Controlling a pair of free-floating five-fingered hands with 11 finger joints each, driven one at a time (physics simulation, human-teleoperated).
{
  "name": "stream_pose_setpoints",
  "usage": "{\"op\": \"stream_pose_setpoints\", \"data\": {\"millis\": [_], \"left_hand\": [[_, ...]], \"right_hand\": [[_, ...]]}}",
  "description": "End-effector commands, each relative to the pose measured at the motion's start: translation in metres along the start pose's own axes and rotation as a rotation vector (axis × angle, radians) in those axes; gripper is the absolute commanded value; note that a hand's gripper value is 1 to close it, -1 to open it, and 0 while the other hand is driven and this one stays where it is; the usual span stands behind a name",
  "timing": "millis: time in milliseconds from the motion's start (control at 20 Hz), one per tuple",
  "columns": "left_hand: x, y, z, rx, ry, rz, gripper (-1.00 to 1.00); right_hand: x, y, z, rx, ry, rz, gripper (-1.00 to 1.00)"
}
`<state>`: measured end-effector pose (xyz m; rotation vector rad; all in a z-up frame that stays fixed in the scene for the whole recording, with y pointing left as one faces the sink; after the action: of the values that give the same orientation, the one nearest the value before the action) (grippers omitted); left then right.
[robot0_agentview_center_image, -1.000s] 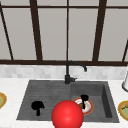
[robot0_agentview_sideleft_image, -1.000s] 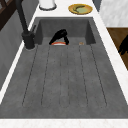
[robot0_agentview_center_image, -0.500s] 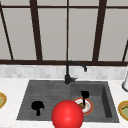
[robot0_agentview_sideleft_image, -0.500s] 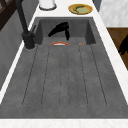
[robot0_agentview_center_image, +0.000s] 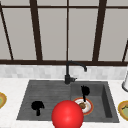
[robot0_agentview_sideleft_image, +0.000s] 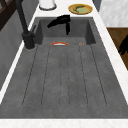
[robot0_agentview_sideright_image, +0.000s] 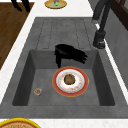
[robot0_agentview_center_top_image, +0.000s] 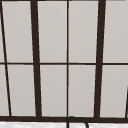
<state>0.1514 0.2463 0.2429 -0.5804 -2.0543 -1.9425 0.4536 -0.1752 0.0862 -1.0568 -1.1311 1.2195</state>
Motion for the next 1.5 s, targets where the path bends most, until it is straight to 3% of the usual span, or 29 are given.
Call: {"op": "stream_pose_setpoints", "data": {"millis": [0, 450, 700, 1050, 1250, 1450], "left_hand": [[0.0, 0.0, 0.0, 0.0, 0.0, 0.0, 0.0], [0.0, 0.0, 0.0, 0.0, 0.0, 0.0, 0.0], [0.0, 0.0, 0.0, 0.0, 0.0, 0.0, 0.0], [0.0, 0.0, 0.0, 0.0, 0.0, 0.0, 0.0], [0.0, 0.0, 0.0, 0.0, 0.0, 0.0, 0.0], [0.0, 0.0, 0.0, 0.0, 0.0, 0.0, 0.0]], "right_hand": [[0.006, -0.015, 0.006, -0.083, -0.044, 0.0, -1.0], [0.012, -0.044, 0.0, -0.274, -0.092, -0.003, -1.0], [0.029, -0.065, -0.011, -0.345, -0.071, 0.002, -1.0], [0.061, -0.077, -0.05, -0.302, -0.013, 0.007, -1.0], [0.073, -0.077, -0.084, -0.307, -0.029, 0.004, -1.0], [0.074, -0.083, -0.1, -0.198, -0.041, 0.005, -1.0]]}}
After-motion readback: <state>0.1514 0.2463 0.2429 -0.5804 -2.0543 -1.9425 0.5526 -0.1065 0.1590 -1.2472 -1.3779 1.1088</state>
